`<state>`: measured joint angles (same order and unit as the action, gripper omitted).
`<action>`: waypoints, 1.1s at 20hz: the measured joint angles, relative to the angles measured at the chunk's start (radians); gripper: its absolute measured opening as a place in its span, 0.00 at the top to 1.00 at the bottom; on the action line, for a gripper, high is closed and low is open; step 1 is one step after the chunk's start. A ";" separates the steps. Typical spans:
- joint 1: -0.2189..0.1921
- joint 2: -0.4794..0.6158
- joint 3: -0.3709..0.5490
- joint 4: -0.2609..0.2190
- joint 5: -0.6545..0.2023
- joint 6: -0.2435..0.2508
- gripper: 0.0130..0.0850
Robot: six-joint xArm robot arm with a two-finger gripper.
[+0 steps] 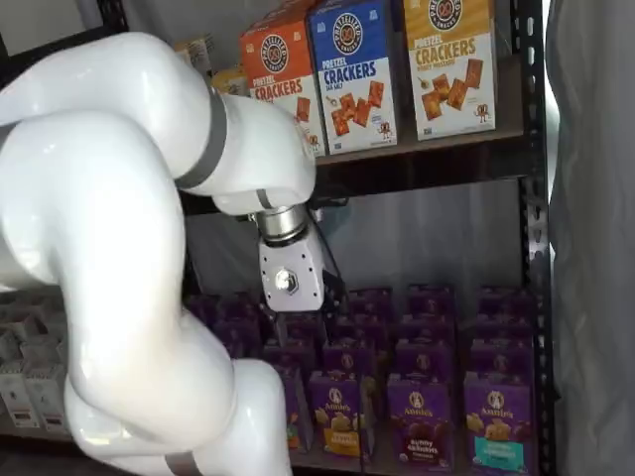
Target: Pick up the purple box with a brown patch in the center, on the bottom shelf, the fifth box from the left
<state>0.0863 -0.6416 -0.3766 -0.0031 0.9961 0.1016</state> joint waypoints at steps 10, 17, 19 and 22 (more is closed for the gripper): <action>-0.053 0.250 0.033 0.030 -0.335 -0.078 0.00; -0.080 0.501 -0.017 0.031 -0.537 -0.112 0.00; -0.085 0.578 -0.046 0.027 -0.570 -0.114 0.00; -0.095 0.669 -0.073 0.017 -0.639 -0.117 0.00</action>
<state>-0.0085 0.0270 -0.4494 0.0144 0.3575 -0.0150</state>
